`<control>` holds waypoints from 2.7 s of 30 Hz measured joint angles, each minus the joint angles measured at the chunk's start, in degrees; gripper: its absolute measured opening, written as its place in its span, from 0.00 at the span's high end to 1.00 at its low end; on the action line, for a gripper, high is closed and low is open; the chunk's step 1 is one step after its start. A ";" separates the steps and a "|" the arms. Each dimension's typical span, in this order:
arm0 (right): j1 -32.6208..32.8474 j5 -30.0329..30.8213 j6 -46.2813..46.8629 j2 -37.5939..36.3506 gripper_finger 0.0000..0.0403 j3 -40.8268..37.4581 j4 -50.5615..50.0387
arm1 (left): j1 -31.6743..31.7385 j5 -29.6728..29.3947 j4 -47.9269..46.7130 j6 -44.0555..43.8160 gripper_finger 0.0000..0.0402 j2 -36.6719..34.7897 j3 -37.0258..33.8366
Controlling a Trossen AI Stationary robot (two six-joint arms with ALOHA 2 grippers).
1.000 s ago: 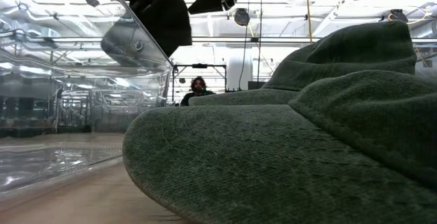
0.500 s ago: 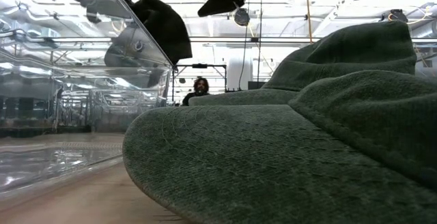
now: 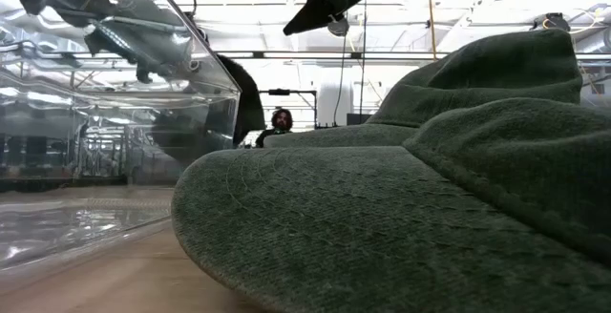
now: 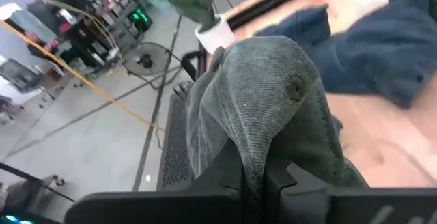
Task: Pick & Place hat
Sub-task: Put the top green cap into the top transparent bin
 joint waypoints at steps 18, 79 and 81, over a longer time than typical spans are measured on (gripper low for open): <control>-2.96 0.03 1.80 0.04 0.86 -7.28 12.12 | 7.34 12.00 -1.80 9.32 0.97 7.48 -0.08; 0.69 0.00 9.65 1.90 0.86 -7.30 12.50 | 1.46 -16.70 -1.88 -40.81 0.36 -2.95 -0.02; 1.82 -0.36 11.78 -0.15 0.86 -7.32 8.81 | 1.49 -16.84 -2.32 -44.53 0.35 -2.95 -0.02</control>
